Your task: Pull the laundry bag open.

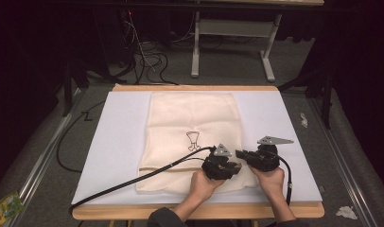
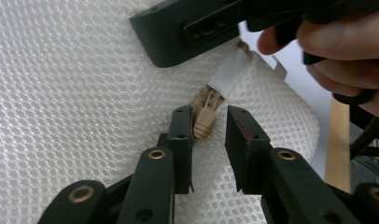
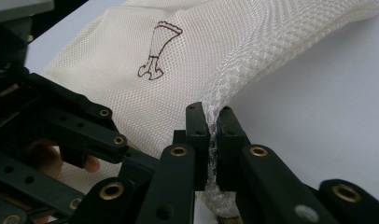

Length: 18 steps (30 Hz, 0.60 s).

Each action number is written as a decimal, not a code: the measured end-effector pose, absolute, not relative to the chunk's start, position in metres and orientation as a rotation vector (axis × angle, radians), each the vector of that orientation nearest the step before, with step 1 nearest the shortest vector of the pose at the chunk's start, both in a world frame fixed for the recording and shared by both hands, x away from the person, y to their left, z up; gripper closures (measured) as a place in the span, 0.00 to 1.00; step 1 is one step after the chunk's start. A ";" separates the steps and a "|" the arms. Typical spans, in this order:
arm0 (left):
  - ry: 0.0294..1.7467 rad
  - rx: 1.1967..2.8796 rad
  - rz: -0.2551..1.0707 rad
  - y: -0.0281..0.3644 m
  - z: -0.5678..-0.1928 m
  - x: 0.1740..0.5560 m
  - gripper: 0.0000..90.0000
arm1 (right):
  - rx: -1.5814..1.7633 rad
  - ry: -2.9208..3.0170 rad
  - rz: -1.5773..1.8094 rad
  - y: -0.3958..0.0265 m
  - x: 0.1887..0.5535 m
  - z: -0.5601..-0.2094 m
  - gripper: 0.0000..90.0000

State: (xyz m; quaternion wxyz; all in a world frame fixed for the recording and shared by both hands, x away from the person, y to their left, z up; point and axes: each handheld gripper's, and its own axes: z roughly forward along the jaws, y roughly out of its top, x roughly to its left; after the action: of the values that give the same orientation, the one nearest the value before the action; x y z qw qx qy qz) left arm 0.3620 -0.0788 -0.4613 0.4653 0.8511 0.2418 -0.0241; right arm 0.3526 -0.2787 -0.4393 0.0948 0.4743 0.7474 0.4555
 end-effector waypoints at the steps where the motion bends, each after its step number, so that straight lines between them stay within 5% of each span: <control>1: 0.594 2.090 -0.059 -0.079 -0.461 0.362 0.81 | 1.407 2.217 1.349 -0.279 0.353 -0.439 0.97; 18: 0.607 2.082 -0.059 -0.079 -0.459 0.363 0.96 | 1.406 2.216 1.349 -0.279 0.353 -0.438 0.97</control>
State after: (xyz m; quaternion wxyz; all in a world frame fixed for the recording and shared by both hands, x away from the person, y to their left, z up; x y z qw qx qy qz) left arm 0.3628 -0.0791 -0.4592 0.4669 0.8486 0.2474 -0.0241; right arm 0.3527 -0.2786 -0.4383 0.0952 0.4744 0.7475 0.4551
